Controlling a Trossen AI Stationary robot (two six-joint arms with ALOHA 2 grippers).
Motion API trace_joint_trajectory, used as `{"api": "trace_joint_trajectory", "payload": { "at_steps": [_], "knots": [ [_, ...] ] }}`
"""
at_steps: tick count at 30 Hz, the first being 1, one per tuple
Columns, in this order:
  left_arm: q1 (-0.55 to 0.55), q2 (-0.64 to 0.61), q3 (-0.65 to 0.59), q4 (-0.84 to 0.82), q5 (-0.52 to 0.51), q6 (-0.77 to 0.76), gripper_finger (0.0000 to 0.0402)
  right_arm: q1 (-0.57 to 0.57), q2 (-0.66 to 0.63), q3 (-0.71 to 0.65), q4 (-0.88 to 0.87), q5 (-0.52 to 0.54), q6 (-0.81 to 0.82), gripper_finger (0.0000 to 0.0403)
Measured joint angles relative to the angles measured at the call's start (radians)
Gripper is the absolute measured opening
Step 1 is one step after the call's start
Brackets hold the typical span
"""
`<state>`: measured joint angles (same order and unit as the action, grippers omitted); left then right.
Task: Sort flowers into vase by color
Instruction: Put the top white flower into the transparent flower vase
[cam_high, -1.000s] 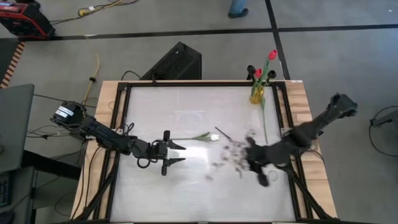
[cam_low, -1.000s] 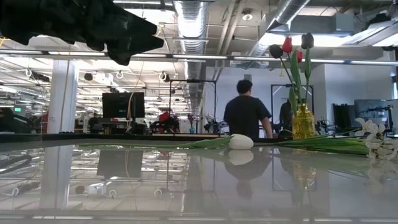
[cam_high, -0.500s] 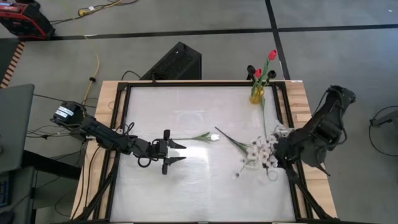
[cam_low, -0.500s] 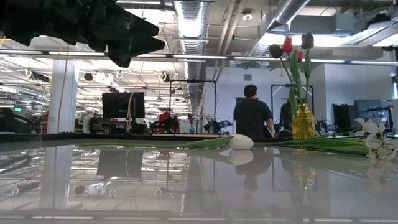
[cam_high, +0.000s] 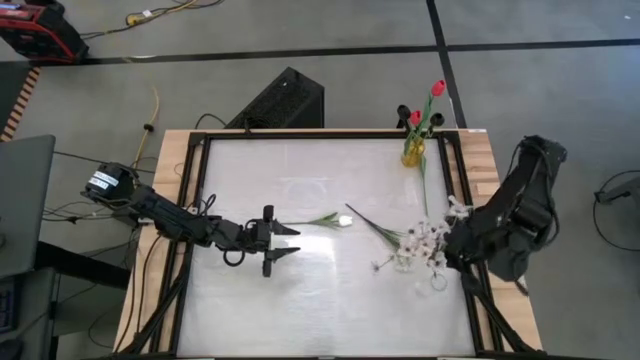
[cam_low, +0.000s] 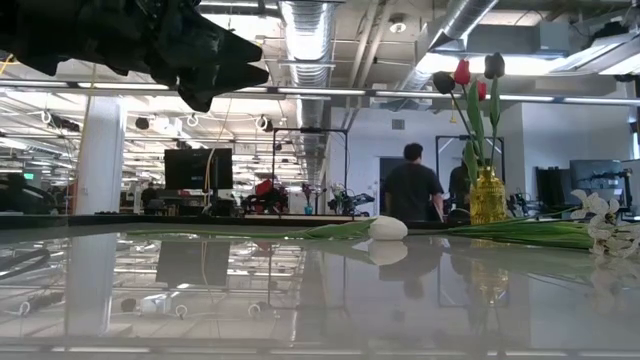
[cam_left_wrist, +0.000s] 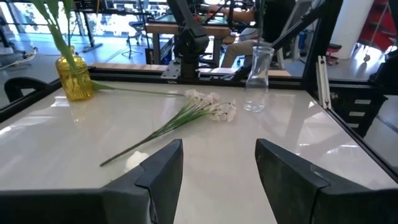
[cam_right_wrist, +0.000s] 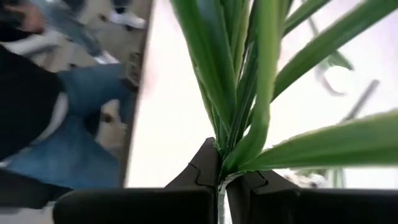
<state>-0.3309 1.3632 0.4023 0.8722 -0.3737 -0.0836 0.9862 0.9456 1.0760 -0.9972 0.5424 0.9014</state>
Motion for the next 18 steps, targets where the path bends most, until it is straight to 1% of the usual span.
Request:
{"api": "trace_joint_trajectory", "payload": {
  "at_steps": [5, 10, 14, 18],
  "knots": [
    [0.000, 0.000, 0.000, 0.000, 0.001, -0.010, 0.0190, 0.028, 0.062, 0.000, -0.052, 0.017, 0.089, 0.0038],
    [0.000, 0.000, 0.000, 0.001, 0.001, -0.005, 0.0190, 0.036, 0.119, 0.000, -0.050, 0.015, 0.186, 0.0055],
    [0.000, 0.000, 0.000, 0.004, 0.001, 0.002, 0.0190, 0.035, 0.141, 0.000, -0.052, -0.002, 0.253, 0.0069],
    [0.000, 0.000, 0.000, 0.006, 0.002, 0.004, 0.0190, 0.034, 0.139, 0.000, -0.077, -0.042, 0.332, 0.0088]
  ]
}}
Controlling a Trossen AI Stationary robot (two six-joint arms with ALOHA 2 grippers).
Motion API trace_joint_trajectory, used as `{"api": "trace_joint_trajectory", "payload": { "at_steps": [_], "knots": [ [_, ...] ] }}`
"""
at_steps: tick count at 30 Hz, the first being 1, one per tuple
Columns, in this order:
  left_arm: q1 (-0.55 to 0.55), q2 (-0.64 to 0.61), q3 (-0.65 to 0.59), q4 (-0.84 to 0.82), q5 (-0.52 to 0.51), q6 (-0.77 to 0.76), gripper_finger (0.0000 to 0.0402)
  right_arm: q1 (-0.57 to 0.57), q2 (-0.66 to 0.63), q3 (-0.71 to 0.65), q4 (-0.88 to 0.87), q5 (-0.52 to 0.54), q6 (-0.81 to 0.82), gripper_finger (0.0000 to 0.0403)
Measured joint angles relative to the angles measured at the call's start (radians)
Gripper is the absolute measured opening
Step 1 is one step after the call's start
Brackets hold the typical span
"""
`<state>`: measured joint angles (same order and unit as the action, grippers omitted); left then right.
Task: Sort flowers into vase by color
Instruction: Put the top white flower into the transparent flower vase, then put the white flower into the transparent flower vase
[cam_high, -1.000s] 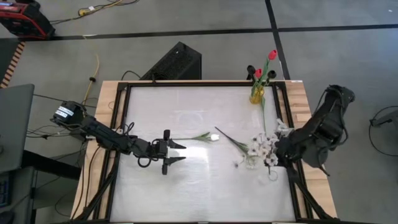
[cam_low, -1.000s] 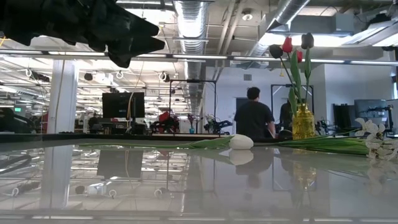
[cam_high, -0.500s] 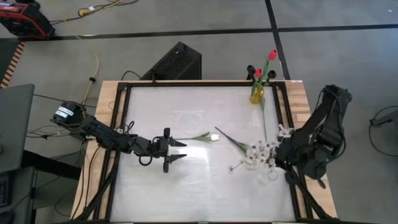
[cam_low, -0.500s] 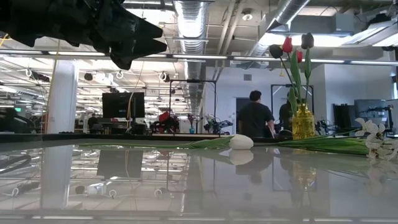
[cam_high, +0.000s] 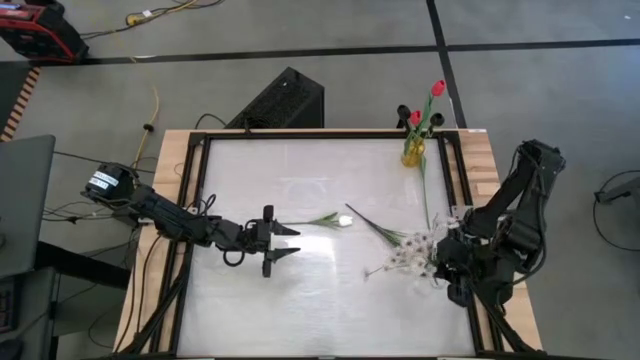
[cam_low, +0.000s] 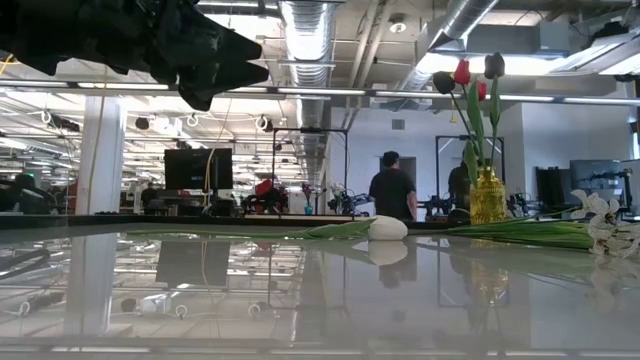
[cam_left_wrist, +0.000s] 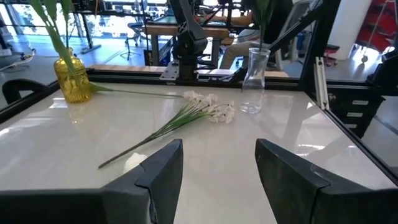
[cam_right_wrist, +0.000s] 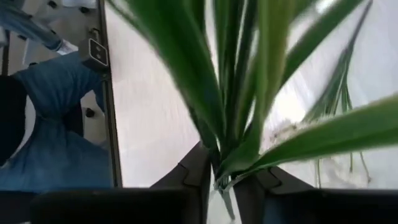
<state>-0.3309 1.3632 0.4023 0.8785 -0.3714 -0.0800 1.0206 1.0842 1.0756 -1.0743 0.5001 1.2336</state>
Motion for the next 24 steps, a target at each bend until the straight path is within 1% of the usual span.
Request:
{"api": "trace_joint_trajectory", "payload": {
  "at_steps": [3, 6, 11, 14, 17, 21, 24],
  "knots": [
    [0.000, 0.000, 0.000, 0.004, 0.010, 0.000, 0.0190, -0.001, -0.010, 0.000, -0.009, -0.028, 0.058, 0.0113],
    [0.000, 0.000, 0.000, 0.003, 0.028, 0.000, 0.0190, -0.003, -0.023, 0.000, -0.017, -0.098, 0.124, 0.0147],
    [0.000, 0.000, 0.000, 0.003, 0.034, 0.015, 0.0190, -0.017, -0.042, 0.000, -0.025, -0.266, 0.252, 0.0205],
    [0.000, 0.000, 0.000, 0.003, 0.034, 0.031, 0.0190, -0.031, -0.053, 0.000, -0.025, -0.384, 0.324, 0.0228],
    [0.000, 0.000, 0.000, 0.003, 0.035, 0.039, 0.0190, -0.049, -0.062, 0.000, -0.025, -0.495, 0.403, 0.0235],
    [0.000, 0.000, 0.000, 0.003, 0.035, 0.046, 0.0190, -0.079, -0.078, 0.000, -0.023, -0.633, 0.488, 0.0229],
    [0.000, 0.000, 0.000, 0.002, 0.044, 0.050, 0.0190, -0.100, -0.103, 0.000, 0.010, -0.702, 0.549, 0.0223]
  ]
}}
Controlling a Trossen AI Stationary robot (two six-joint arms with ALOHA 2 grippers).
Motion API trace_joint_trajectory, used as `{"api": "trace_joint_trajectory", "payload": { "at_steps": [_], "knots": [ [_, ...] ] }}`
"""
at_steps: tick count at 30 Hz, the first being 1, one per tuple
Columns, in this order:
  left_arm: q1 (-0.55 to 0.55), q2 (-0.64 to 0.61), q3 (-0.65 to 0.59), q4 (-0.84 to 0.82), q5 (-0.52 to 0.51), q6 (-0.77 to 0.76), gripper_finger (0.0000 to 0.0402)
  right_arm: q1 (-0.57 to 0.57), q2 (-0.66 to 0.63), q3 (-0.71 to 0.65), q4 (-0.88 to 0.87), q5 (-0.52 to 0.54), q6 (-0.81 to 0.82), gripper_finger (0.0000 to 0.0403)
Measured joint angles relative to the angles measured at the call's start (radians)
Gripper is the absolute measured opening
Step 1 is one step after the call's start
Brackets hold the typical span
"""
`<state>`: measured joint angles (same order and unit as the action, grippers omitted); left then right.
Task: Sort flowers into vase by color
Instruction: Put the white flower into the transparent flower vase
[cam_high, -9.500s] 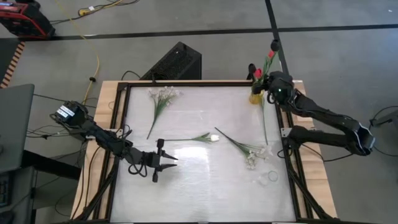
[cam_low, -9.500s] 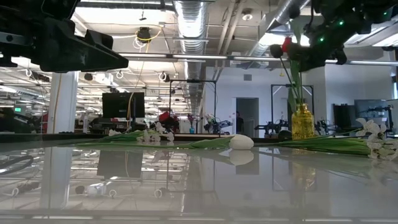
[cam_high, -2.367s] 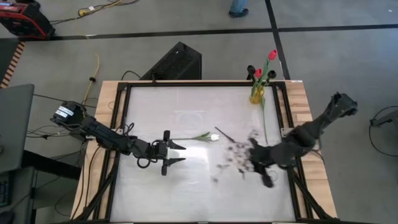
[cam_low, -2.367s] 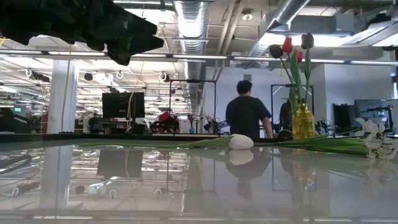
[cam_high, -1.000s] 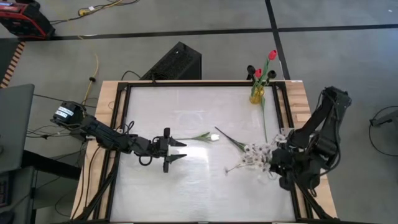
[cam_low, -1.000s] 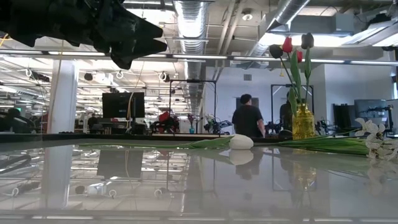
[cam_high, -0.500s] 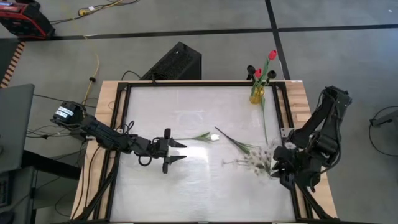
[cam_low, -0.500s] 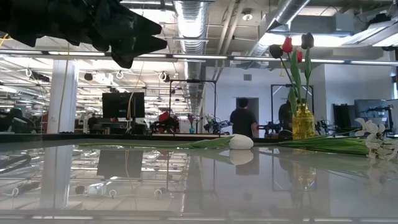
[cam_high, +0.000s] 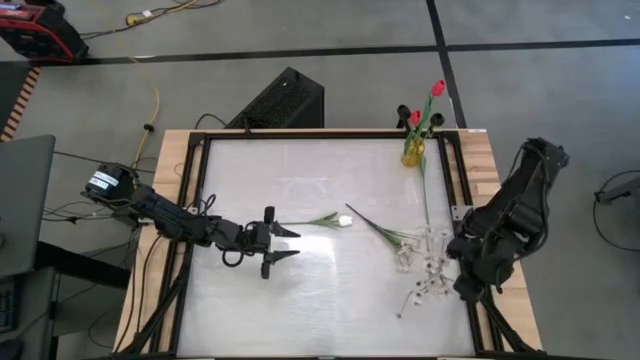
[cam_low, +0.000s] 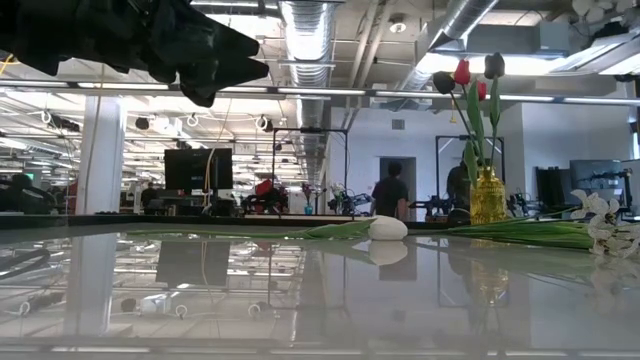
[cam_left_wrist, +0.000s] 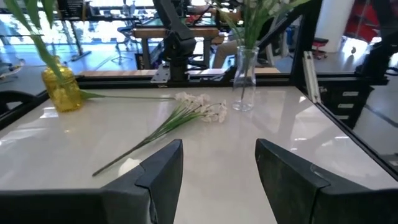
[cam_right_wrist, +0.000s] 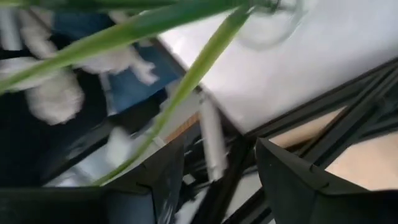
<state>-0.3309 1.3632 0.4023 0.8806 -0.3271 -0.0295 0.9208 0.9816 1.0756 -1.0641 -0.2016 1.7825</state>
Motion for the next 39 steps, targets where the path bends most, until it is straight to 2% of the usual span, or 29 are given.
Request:
{"api": "trace_joint_trajectory", "payload": {
  "at_steps": [4, 8, 14, 23, 25, 27, 29, 31, 34, 39],
  "knots": [
    [0.000, 0.000, 0.000, -0.010, 0.035, 0.000, 0.0190, -0.016, -0.048, 0.000, 0.107, 0.007, 0.076, 0.0216],
    [0.000, 0.000, 0.000, -0.044, 0.037, 0.000, 0.0190, -0.031, -0.090, 0.000, 0.269, 0.117, 0.013, 0.0211],
    [0.000, 0.000, 0.000, -0.084, 0.037, 0.000, 0.0190, -0.061, -0.154, 0.000, 0.470, 0.277, -0.265, 0.0201],
    [0.007, 0.000, 0.000, -0.083, 0.035, 0.030, 0.0190, -0.173, -0.235, 0.000, 0.538, 0.394, -0.792, 0.0192],
    [0.021, 0.000, 0.002, -0.084, 0.034, 0.037, 0.0190, -0.218, -0.241, 0.000, 0.538, 0.469, -0.888, 0.0192],
    [0.039, 0.018, 0.022, -0.080, 0.034, 0.062, 0.0190, -0.269, -0.243, 0.000, 0.538, 0.590, -0.952, 0.0192],
    [0.060, 0.052, 0.058, -0.083, 0.035, 0.096, 0.0190, -0.325, -0.236, 0.000, 0.538, 0.705, -1.009, 0.0192],
    [0.087, 0.110, 0.118, -0.080, 0.048, 0.130, 0.0190, -0.382, -0.222, 0.000, 0.537, 0.778, -1.065, 0.0192],
    [0.139, 0.226, 0.235, -0.129, 0.095, 0.213, 0.0190, -0.460, -0.199, 0.000, 0.537, 0.775, -1.140, 0.0192],
    [0.247, 0.429, 0.503, -0.342, 0.210, 0.312, 0.0190, -0.525, -0.160, 0.000, 0.529, 0.716, -1.243, 0.0192]
  ]
}}
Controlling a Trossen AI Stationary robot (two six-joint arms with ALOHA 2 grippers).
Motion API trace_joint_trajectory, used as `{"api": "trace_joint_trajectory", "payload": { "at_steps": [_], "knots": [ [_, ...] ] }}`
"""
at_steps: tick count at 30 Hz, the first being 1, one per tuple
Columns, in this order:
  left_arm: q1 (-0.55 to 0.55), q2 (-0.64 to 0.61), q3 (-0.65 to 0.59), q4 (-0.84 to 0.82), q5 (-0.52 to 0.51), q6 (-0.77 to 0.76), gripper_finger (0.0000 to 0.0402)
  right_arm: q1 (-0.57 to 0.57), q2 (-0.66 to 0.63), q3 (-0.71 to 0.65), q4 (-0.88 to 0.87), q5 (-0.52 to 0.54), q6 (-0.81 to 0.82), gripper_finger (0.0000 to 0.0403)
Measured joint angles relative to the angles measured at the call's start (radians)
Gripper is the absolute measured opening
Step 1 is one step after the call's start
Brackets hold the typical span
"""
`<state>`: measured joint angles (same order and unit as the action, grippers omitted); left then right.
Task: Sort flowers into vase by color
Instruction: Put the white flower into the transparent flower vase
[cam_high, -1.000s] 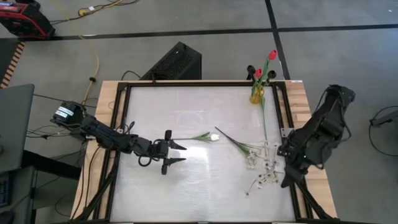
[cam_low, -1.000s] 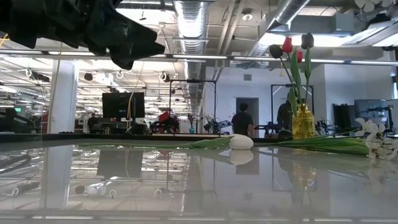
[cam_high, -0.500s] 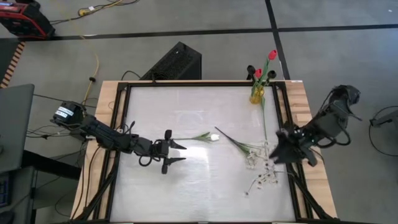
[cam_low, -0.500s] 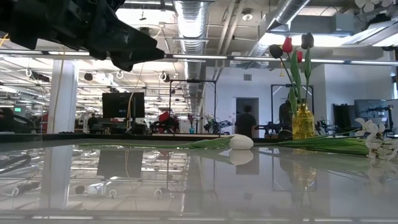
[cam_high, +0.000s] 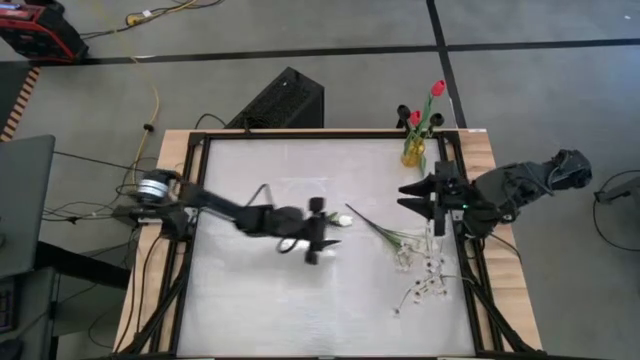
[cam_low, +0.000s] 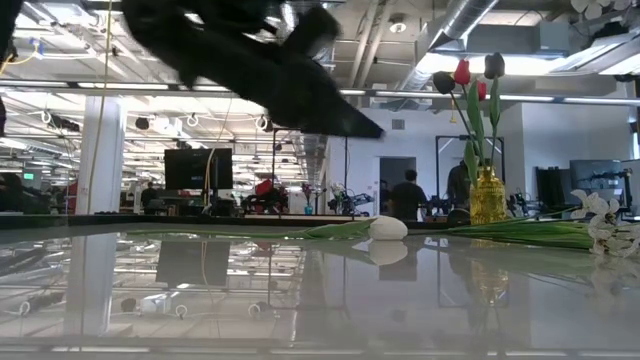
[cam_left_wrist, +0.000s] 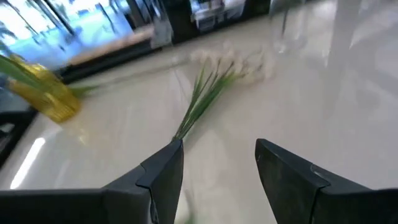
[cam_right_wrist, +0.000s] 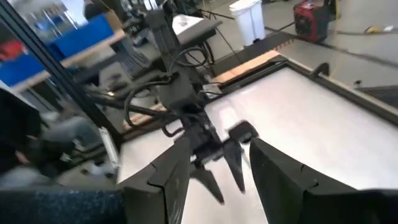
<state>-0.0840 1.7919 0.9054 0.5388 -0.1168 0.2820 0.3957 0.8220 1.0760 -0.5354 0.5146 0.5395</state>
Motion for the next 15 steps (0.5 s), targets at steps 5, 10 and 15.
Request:
{"api": "trace_joint_trajectory", "payload": {
  "at_steps": [5, 10, 15],
  "knots": [
    [0.086, 0.187, 0.262, -0.211, 0.095, 0.071, 0.0190, 0.006, 0.048, 0.000, -0.015, -0.019, -0.051, 0.0191],
    [0.137, 0.352, 0.511, -0.410, 0.114, 0.130, 0.0190, 0.037, 0.094, 0.000, -0.038, -0.047, -0.051, 0.0191],
    [0.163, 0.498, 0.732, -0.569, 0.138, 0.145, 0.0190, 0.085, 0.145, 0.000, -0.052, -0.073, -0.046, 0.0191]
  ]
}}
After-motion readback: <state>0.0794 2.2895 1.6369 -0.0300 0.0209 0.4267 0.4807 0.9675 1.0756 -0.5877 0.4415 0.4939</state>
